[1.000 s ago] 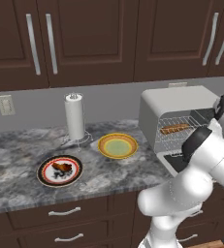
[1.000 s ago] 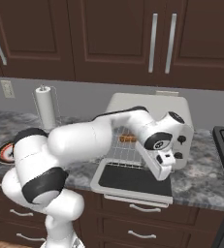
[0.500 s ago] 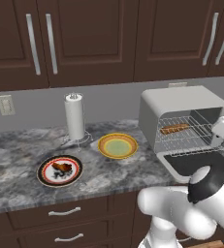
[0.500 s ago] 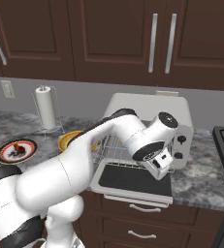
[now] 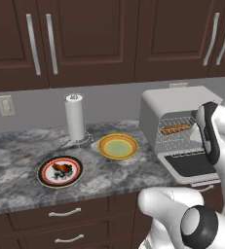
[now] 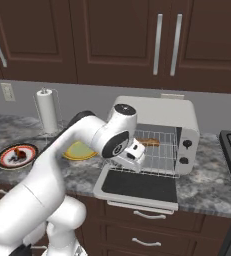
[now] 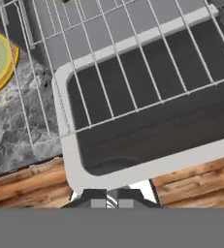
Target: Open the toaster oven door. Place the baguette on the bottom rack in the toaster oven and place the chicken drumstick on the top rack.
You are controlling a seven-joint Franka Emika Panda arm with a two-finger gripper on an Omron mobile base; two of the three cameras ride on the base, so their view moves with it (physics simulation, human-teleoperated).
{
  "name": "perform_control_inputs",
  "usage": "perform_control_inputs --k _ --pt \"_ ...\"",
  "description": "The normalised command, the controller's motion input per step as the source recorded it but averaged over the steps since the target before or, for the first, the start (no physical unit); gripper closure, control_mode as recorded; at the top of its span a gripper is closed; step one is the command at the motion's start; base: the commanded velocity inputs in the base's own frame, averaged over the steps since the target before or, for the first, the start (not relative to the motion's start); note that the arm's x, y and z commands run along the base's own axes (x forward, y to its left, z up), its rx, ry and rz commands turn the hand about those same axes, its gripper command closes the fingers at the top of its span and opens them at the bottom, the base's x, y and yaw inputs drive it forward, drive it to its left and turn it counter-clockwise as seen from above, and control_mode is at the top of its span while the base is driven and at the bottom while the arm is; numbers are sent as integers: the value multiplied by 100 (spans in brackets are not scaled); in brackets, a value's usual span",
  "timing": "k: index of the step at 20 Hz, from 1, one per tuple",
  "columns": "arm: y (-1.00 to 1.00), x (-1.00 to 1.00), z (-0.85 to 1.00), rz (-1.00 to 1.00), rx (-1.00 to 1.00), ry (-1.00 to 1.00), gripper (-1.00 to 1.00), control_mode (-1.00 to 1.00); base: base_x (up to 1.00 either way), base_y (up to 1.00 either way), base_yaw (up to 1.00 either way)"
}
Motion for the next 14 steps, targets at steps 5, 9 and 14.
perform_control_inputs --k 5,9,14 --pt "64 0 7 25 -9 1 -100 -100 0 0 0" --pt "53 -4 9 21 -5 0 -100 -100 0 0 0" --pt "36 -10 10 19 0 -2 -100 -100 0 0 0"
